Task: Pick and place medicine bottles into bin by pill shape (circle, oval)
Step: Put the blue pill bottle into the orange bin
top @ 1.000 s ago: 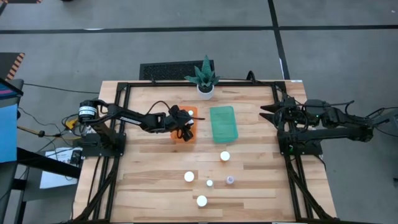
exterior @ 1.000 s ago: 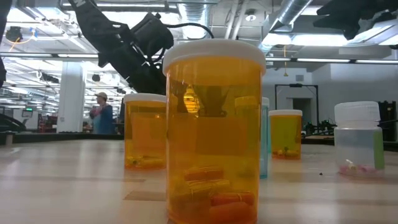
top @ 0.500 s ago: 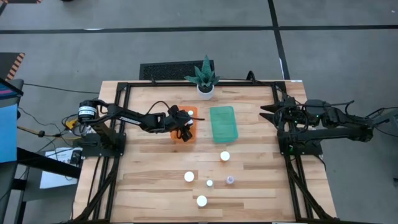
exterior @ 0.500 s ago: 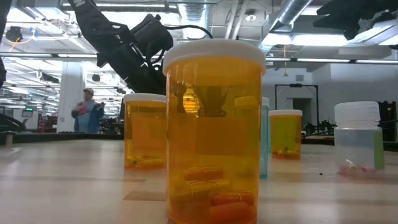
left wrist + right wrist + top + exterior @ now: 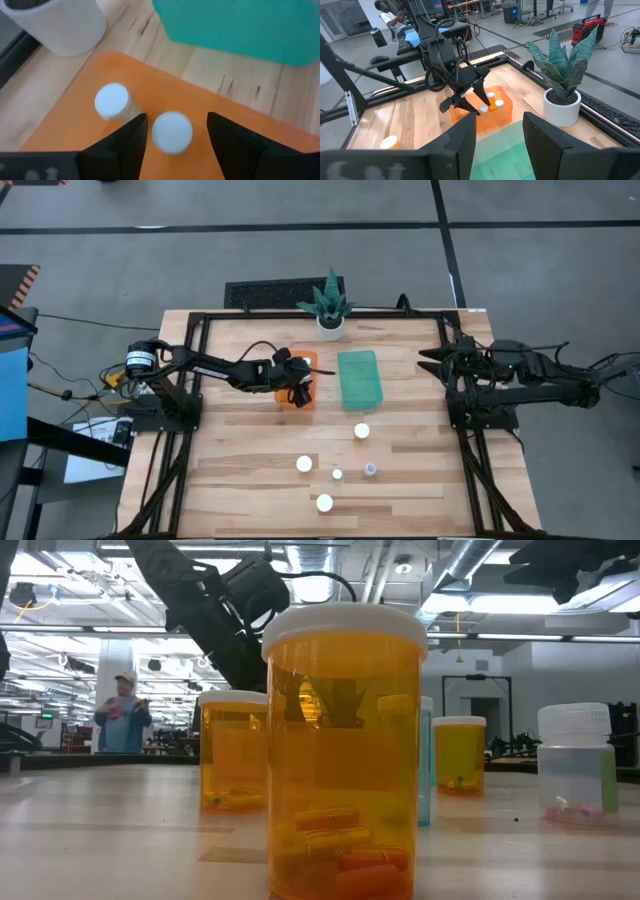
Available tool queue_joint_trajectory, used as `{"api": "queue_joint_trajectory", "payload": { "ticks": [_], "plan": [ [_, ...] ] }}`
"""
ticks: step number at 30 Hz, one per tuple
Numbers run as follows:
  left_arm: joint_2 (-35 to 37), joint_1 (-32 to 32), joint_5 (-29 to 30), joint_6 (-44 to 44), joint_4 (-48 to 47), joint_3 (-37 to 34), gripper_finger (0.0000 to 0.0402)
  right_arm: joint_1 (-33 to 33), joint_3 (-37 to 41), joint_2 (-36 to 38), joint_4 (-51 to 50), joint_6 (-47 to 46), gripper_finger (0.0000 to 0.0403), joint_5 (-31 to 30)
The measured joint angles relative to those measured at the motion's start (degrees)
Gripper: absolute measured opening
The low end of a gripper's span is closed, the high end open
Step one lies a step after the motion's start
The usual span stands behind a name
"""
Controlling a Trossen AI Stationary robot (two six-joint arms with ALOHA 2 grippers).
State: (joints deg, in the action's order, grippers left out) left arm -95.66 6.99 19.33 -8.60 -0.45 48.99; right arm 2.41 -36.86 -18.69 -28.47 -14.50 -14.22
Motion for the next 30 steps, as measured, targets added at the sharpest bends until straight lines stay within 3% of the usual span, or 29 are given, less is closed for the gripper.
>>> {"api": "queue_joint_trajectory", "payload": {
  "ticks": [10, 15, 23, 30],
  "plan": [
    [0.0, -1.74, 0.68, 2.56, -5.5, 5.02, 0.0201, 0.01, 0.01, -0.01, 0.0, 0.0, 0.0175, 0.0],
    [0.0, -2.95, 0.63, 3.28, -13.23, 10.63, 0.0201, 0.01, 0.0, -0.01, 0.0, -0.02, 0.0175, -0.01],
    [0.08, -8.81, -2.4, 4.99, -24.1, 22.47, 0.0201, 0.01, 0.0, -0.01, -0.02, -0.02, 0.0175, 0.0],
    [0.13, -14.97, -2.58, 2.02, -24.7, 26.71, 0.0201, 0.0, 0.0, -0.01, -0.71, -0.46, 0.0175, 0.0]
  ]
}}
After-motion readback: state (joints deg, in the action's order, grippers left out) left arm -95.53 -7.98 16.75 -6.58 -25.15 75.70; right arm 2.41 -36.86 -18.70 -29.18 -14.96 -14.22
